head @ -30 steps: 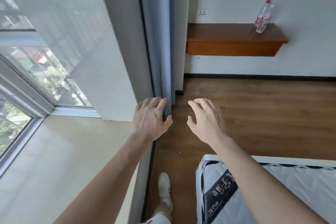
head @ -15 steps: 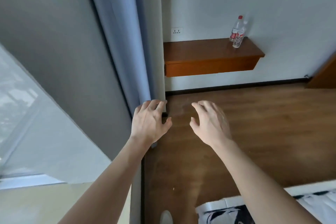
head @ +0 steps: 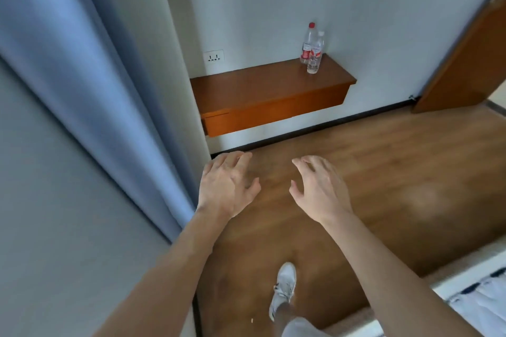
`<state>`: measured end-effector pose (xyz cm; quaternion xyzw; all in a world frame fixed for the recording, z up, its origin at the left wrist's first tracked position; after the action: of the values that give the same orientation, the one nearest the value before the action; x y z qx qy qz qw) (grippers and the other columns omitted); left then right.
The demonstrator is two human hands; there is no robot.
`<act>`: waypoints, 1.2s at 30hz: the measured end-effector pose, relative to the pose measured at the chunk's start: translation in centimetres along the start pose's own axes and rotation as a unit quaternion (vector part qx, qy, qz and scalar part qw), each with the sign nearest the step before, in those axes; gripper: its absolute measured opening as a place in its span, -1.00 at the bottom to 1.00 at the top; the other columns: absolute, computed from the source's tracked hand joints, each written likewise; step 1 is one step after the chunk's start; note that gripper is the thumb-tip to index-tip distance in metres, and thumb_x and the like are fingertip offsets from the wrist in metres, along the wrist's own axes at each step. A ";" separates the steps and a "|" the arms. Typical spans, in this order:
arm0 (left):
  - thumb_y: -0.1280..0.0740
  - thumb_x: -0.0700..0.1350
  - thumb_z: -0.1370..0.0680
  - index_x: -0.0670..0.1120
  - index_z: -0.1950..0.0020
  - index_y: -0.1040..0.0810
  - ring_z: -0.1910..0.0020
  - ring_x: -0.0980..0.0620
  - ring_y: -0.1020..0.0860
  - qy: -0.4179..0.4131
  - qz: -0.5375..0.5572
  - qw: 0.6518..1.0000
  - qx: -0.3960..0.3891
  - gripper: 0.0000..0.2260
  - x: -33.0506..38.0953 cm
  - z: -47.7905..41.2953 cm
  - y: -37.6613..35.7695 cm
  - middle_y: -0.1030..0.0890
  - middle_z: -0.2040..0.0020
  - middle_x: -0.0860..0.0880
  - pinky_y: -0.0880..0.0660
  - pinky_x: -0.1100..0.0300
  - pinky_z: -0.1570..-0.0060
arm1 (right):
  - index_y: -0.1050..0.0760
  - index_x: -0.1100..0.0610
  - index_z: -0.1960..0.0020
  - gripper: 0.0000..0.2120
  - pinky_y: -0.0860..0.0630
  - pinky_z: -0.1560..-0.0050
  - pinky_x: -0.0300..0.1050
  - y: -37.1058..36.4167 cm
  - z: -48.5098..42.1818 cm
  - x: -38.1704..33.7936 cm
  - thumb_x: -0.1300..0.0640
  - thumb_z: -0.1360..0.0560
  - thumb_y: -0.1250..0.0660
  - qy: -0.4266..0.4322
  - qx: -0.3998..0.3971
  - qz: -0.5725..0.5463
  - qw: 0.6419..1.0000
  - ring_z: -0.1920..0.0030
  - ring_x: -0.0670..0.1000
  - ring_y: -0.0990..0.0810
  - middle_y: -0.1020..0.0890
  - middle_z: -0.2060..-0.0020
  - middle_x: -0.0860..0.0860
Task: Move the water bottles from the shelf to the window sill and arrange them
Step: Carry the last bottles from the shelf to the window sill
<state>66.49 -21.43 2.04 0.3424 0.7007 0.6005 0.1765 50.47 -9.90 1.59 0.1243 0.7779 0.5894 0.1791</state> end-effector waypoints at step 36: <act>-0.25 0.25 -0.54 0.06 -0.45 -0.40 -0.40 0.01 -0.43 -0.024 -0.008 1.000 -0.010 -0.47 15.1 -59.8 -19.2 -0.50 -0.40 0.05 -0.40 0.02 -0.36 | -0.42 0.00 -0.43 -0.49 -0.47 -0.37 0.04 -9.8 -48.9 38.2 -0.16 -0.54 -0.31 -0.084 -0.012 -0.009 0.996 -0.37 0.05 -0.49 -0.55 -0.34 -0.01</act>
<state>11.39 -54.92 -1.00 0.3489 0.6932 0.5976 0.2014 -4.70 -39.82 -1.06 0.1644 0.7538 0.5849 0.2503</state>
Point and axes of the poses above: each hand's wrist, its own z-axis away from the middle knuckle, its own y-axis out of the back of the hand, x = y × z, the point moved 5 cm from there along -z, towards the middle knuckle
